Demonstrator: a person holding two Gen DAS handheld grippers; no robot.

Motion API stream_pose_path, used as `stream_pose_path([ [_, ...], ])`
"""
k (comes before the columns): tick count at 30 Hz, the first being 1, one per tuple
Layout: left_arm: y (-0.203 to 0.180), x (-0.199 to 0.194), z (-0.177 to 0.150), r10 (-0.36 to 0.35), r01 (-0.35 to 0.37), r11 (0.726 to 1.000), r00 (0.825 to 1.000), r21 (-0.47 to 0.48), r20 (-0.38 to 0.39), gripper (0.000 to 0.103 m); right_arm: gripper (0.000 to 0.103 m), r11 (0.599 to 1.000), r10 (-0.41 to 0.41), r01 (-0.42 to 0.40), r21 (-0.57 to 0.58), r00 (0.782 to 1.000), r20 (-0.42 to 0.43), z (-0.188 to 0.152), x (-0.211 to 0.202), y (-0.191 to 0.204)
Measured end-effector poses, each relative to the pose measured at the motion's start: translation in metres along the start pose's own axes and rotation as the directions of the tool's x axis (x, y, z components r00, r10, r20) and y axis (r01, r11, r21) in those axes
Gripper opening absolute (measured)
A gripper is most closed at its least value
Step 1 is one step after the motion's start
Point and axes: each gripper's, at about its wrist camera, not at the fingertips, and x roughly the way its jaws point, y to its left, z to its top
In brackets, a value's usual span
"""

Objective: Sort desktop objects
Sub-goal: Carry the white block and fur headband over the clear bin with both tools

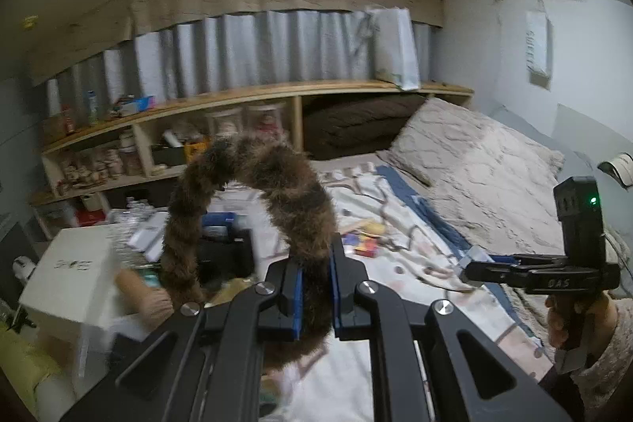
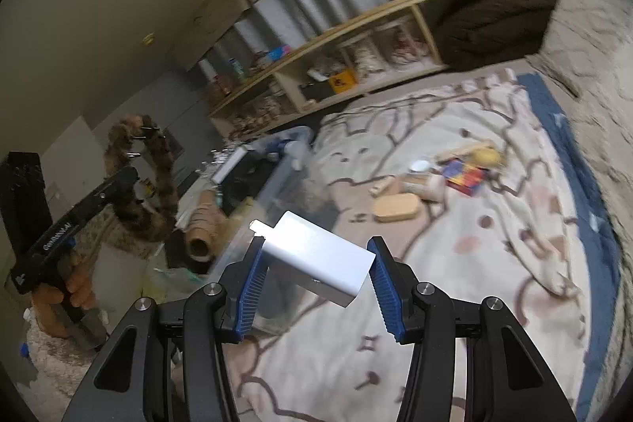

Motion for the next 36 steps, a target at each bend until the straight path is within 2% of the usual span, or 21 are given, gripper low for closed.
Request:
stream_pose_path([
  [7,0.05,-0.02,-0.008,0.053,-0.051,0.997,0.998,-0.06,0.023,0.011,0.052,0.995,0.061,-0.064,-0.08,0.997,-0.041,0.017,0.033,0.055],
  [13,0.081,-0.027,-0.016,0.062,-0.058,0.993,0.997,-0.106,0.035,0.011,0.052,0.985,0.081,-0.095,-0.145,0.992,-0.099,0.033,0.067,0.091],
  [21,0.107,-0.025,-0.03,0.036,-0.027,0.985,0.998,-0.169,0.05,0.011,0.052,0.973,0.008,-0.057,-0.225,0.977,-0.212,0.048,0.129,0.121],
  [27,0.119,-0.021,-0.038,0.023,-0.013,0.98,0.998,-0.2,0.05,0.011,0.052,0.978,0.026,-0.085,-0.189,0.956,-0.292,0.052,0.178,0.138],
  [32,0.124,-0.016,-0.041,0.019,-0.01,0.98,0.999,-0.198,0.041,0.011,0.052,0.986,0.002,-0.056,-0.154,0.943,-0.332,0.046,0.211,0.141],
  [36,0.127,-0.014,-0.041,0.011,-0.003,0.98,0.999,-0.201,0.041,0.011,0.053,0.988,-0.062,0.007,-0.153,0.931,-0.359,0.039,0.226,0.136],
])
